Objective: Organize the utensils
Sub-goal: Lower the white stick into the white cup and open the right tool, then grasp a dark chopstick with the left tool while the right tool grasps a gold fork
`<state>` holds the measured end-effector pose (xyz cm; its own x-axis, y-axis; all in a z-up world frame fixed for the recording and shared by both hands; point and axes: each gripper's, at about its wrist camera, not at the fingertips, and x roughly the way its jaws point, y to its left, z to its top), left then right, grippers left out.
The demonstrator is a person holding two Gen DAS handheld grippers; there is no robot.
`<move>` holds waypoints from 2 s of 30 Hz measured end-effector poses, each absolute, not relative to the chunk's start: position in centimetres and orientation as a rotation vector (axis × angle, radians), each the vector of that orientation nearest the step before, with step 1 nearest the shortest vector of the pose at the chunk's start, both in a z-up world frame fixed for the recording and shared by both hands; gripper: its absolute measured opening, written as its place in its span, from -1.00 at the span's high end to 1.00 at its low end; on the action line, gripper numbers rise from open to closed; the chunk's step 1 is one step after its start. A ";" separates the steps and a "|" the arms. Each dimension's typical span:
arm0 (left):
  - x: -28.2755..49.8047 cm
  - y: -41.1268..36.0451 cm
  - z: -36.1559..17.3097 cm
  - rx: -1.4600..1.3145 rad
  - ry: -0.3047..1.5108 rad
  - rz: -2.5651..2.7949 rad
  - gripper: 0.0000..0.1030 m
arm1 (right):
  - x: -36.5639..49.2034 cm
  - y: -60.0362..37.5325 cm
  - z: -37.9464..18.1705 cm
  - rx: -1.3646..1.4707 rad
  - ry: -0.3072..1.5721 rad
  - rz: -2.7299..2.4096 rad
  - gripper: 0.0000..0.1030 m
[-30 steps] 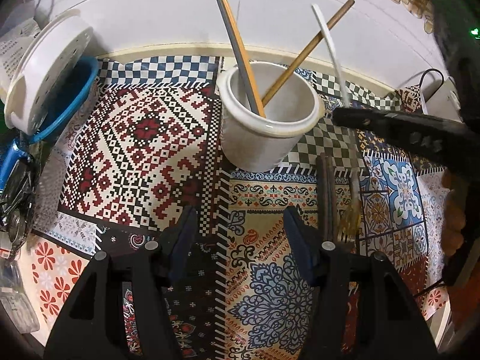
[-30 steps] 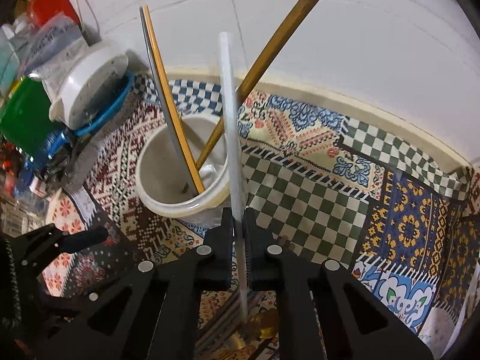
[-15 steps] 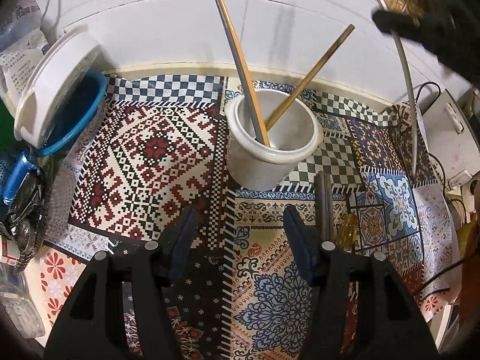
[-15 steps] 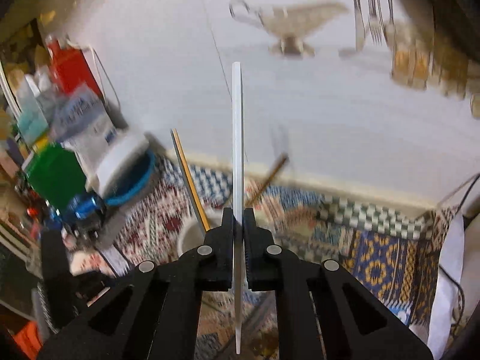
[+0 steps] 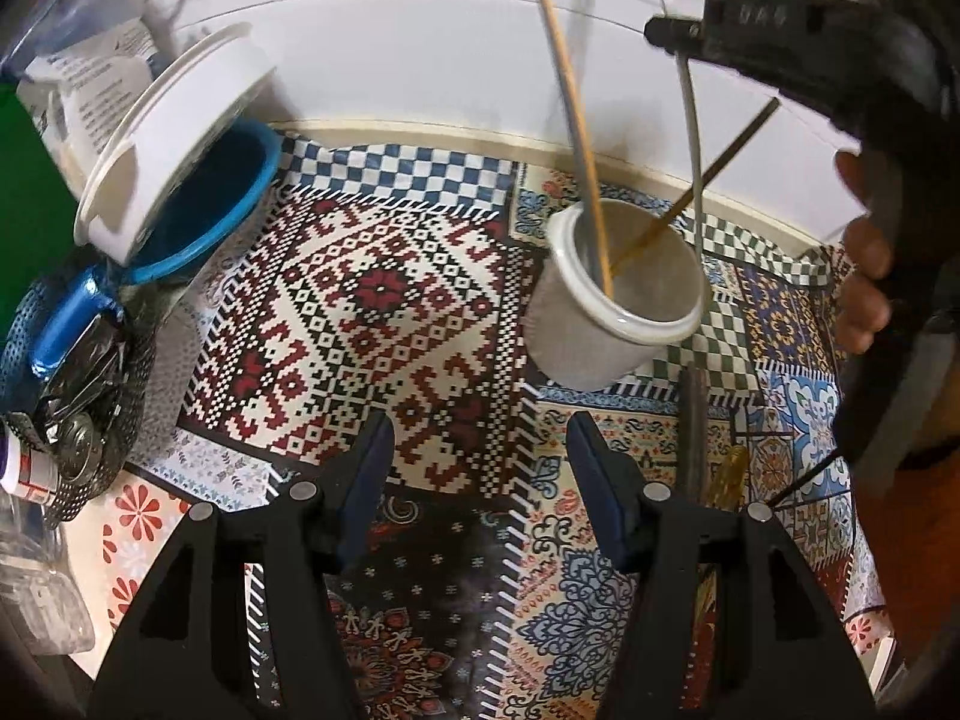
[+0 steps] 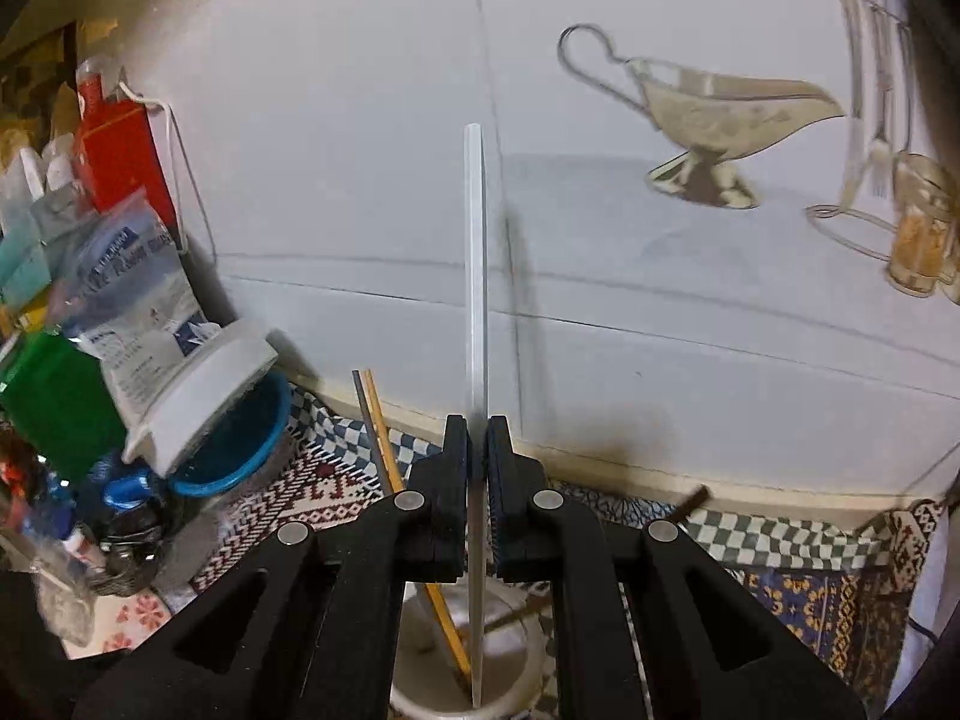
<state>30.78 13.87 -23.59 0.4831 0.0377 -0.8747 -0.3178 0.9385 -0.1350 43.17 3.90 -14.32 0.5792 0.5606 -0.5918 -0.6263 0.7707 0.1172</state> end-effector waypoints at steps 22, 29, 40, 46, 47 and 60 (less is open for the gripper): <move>31.8 11.2 -25.3 -0.260 1.108 0.157 -0.14 | 39.3 -0.9 -17.5 -0.293 0.910 0.813 0.80; 31.9 9.1 -24.7 -0.219 1.104 0.106 -0.14 | 38.6 -6.7 -15.9 -0.217 0.935 0.742 0.51; 32.7 5.8 -27.0 -0.190 1.173 0.012 -0.14 | 36.7 -10.7 -24.1 -0.230 1.158 0.604 0.31; 33.2 4.7 -28.6 -0.168 1.211 -0.005 -0.14 | 34.3 -9.8 -28.1 -0.212 1.260 0.620 0.31; 33.3 4.6 -28.8 -0.164 1.216 -0.006 -0.14 | 34.0 -9.5 -28.6 -0.208 1.268 0.621 0.31; 34.1 4.4 -30.3 -0.140 1.239 0.005 -0.14 | 32.3 -7.9 -29.5 -0.250 1.193 0.611 0.27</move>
<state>34.08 4.38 -30.27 0.3267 -0.0727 -0.9423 -0.0798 0.9914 -0.1041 32.34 -7.85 -29.54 0.2324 0.3113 -0.9215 -0.5658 0.8139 0.1322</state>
